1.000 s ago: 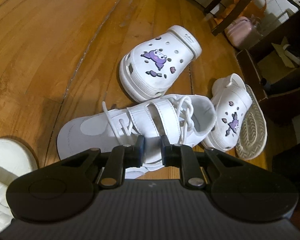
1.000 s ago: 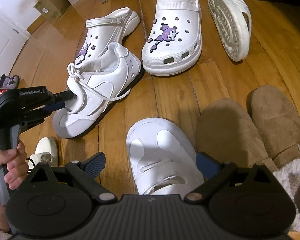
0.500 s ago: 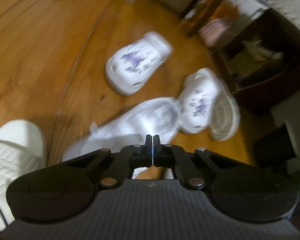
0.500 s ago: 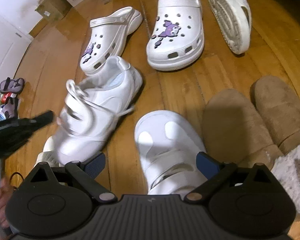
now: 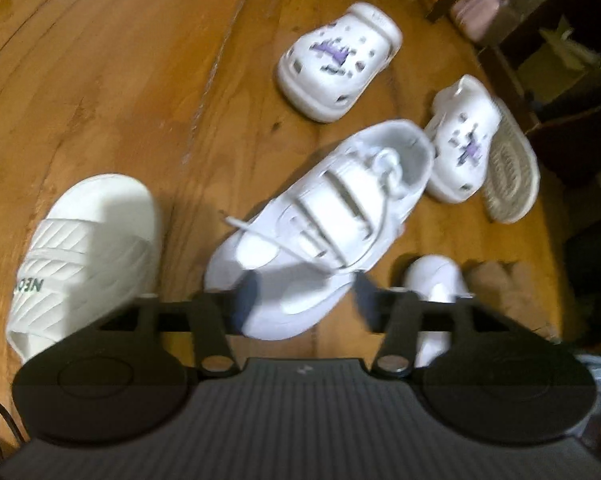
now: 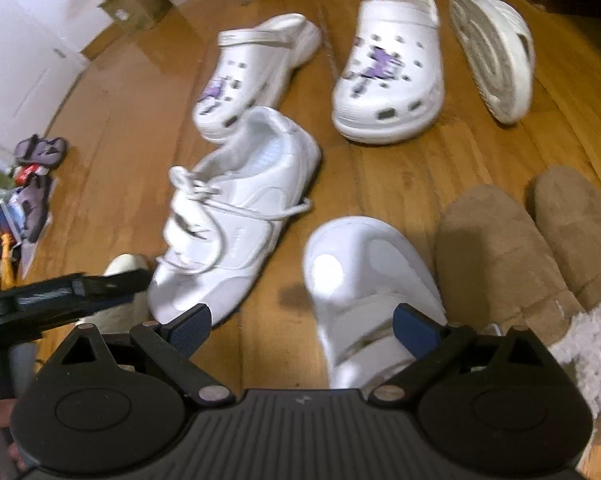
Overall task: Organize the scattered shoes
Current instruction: 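Close the right gripper on the laces of the white sneaker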
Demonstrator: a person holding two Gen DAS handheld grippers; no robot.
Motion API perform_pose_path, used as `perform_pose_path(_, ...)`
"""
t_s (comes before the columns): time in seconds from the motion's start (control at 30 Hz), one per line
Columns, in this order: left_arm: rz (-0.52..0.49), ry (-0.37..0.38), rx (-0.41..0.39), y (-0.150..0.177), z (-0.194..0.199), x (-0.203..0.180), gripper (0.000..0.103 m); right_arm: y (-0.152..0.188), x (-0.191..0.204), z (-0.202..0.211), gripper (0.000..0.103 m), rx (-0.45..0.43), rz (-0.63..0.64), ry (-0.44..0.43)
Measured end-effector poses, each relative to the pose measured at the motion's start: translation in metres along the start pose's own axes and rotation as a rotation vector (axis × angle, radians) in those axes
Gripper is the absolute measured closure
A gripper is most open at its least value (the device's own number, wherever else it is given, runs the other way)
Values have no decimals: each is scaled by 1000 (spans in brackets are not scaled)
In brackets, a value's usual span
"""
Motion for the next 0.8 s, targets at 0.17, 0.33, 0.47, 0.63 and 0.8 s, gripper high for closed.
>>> perform_pose_path(0.17,-93,-59,30,8,0,1,40,-10,29,1,5,-62,216,35)
perform_pose_path(0.33,-128,-39,35,20,15,15,23,-27,64,-2,5,-98,427,123)
perform_pose_path(0.47,-158,11,14,31,28,26,20,-34,95,-15,5,-85,602,145)
perform_pose_path(0.63,-194,64,-30,28,38,32,11,-33,116,-41,6,-82,720,192)
perform_pose_path(0.8,-233,84,-95,23,34,35,11,-46,116,-60,8,-53,679,154)
Point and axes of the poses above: each gripper's, at about its wrist camera, not at the fingertips, and z roughly against the way its jaws point, x to its left, y to its underside, the point moved 3 cm from there along -z, roughly the way its jaws point, and after that the axes turned 11 degrees about x, right-handed, at the moved point
